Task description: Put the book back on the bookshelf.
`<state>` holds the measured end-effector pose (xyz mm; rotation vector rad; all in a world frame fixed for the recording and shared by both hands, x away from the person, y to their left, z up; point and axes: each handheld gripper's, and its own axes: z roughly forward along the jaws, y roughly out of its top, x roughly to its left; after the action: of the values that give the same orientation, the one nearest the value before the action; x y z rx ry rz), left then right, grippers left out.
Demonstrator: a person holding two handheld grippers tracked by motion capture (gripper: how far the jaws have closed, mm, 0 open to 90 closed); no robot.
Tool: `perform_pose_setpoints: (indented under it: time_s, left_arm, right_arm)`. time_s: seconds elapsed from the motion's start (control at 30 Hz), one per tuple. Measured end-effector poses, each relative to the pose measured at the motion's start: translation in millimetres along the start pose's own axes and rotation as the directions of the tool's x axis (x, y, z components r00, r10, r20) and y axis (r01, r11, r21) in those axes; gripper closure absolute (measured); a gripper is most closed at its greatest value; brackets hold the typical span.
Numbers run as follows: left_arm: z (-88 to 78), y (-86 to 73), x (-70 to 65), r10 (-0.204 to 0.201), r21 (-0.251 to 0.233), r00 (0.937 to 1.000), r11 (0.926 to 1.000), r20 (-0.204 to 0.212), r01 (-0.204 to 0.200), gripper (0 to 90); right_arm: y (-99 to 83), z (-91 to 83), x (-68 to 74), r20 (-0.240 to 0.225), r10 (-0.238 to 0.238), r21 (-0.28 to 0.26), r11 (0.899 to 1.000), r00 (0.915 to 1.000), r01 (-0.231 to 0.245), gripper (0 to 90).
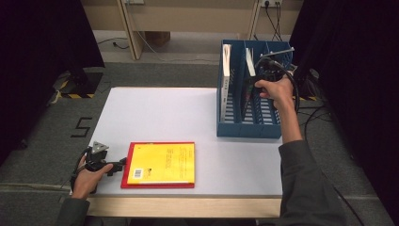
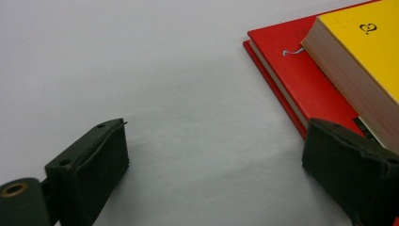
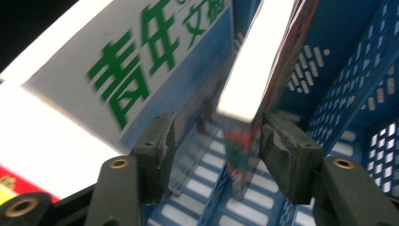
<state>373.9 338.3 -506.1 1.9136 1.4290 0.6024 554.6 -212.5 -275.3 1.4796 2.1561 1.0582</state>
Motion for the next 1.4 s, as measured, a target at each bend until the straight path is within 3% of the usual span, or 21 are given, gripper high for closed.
perform_pose_setpoints:
  time_s: [0.13, 0.3, 0.5, 0.63, 0.87, 1.3, 1.4]
  left_arm:
    - [0.1, -0.1, -0.1, -0.001, -0.001, 1.0, 1.0, 0.0, 0.001, 6.4]
    - [0.1, -0.1, -0.2, -0.001, -0.001, 1.0, 1.0, 0.0, 0.001, 6.4]
    - [0.1, -0.2, -0.2, -0.001, -0.002, 1.0, 1.0, 0.0, 0.001, 6.4]
    - [0.1, -0.1, -0.1, -0.001, -0.002, 1.0, 1.0, 0.0, 0.001, 6.4]
    - [0.0, -0.2, -0.1, -0.001, -0.001, 1.0, 1.0, 0.0, 0.001, 6.4]
    - [0.1, -0.2, -0.1, -0.001, -0.003, 1.0, 1.0, 0.0, 0.001, 6.4]
    - [0.0, -0.3, 0.0, 0.002, -0.002, 1.0, 1.0, 0.0, -0.002, 6.4]
  right_arm:
    - [-10.9, -12.0, 4.5, -0.012, -0.013, -0.025, 1.0, 0.9998, 0.013, 40.7]
    - [-32.5, -26.4, 13.3, -0.046, -0.063, -0.055, 0.997, 0.997, 0.06, 38.8]
    - [-62.7, -35.3, 18.2, -0.095, -0.089, -0.047, 0.995, 0.9914, 0.085, 35.9]
    - [-81.1, -38.6, 15.3, -0.124, -0.068, -0.048, 0.997, 0.99, 0.063, 31.2]
    - [-108.4, -37.6, 15.9, -0.152, -0.082, -0.048, 0.996, 0.985, 0.075, 26.7]
    - [-148.8, -22.4, 37.8, -0.194, -0.098, -0.05, 0.995, 0.9762, 0.09, 23.6]
    - [-158.7, -14.9, 42.7, -0.231, -0.092, -0.055, 0.995, 0.9686, 0.082, 23.6]
